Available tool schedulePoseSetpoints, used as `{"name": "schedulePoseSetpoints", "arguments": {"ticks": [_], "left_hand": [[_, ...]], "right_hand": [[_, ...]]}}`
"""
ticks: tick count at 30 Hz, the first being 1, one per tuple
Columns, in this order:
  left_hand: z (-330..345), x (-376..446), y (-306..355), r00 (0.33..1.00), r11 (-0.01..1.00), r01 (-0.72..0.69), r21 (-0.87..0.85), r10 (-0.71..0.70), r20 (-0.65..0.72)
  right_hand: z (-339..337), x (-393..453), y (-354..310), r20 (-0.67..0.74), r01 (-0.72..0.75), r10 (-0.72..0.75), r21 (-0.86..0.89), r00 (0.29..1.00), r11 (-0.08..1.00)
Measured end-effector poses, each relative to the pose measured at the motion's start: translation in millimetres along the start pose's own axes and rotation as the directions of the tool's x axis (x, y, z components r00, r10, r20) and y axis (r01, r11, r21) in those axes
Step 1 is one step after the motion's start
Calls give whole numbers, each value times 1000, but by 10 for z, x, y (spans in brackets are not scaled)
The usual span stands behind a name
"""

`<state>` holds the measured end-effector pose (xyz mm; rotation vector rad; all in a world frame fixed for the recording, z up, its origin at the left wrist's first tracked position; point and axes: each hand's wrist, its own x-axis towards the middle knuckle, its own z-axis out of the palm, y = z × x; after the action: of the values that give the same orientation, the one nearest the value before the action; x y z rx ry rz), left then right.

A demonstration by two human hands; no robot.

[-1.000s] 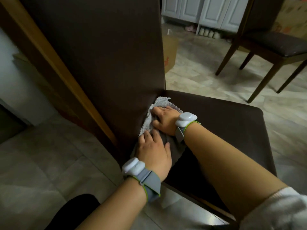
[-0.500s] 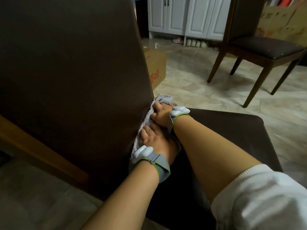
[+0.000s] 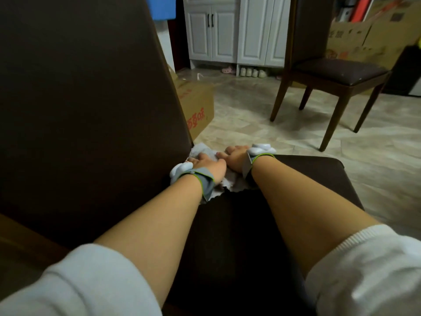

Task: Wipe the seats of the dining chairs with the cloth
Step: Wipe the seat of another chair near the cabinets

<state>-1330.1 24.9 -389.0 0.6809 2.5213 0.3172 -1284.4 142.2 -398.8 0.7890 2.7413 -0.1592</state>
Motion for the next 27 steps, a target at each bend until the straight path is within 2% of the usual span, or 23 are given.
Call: {"name": "schedulePoseSetpoints", "arguments": {"ticks": [4, 7, 10, 12, 16, 22, 27], "left_hand": [[124, 27, 117, 995, 998, 13, 55, -8, -99], [239, 171, 36, 981, 981, 6, 196, 32, -189], [269, 213, -41, 969, 968, -29, 250, 88, -229], [282, 203, -50, 968, 962, -74, 263, 133, -215], [203, 328, -7, 969, 960, -120, 251, 168, -179], [37, 559, 149, 938, 894, -310, 325, 343, -50], [85, 636, 242, 940, 857, -289, 427, 338, -41]], "right_hand": [[68, -173, 59, -65, 1, 1, 24, 998, 1000], [108, -266, 103, -99, -7, 12, 42, 995, 999], [191, -227, 102, -98, -51, 59, 88, 993, 995], [260, -208, 97, -119, -94, 113, 152, 986, 984], [276, -173, 89, -97, -140, 150, 108, 984, 984], [402, 101, 235, -111, -130, 131, 19, 985, 991], [349, 126, 459, -93, -150, 155, 55, 984, 987]]}}
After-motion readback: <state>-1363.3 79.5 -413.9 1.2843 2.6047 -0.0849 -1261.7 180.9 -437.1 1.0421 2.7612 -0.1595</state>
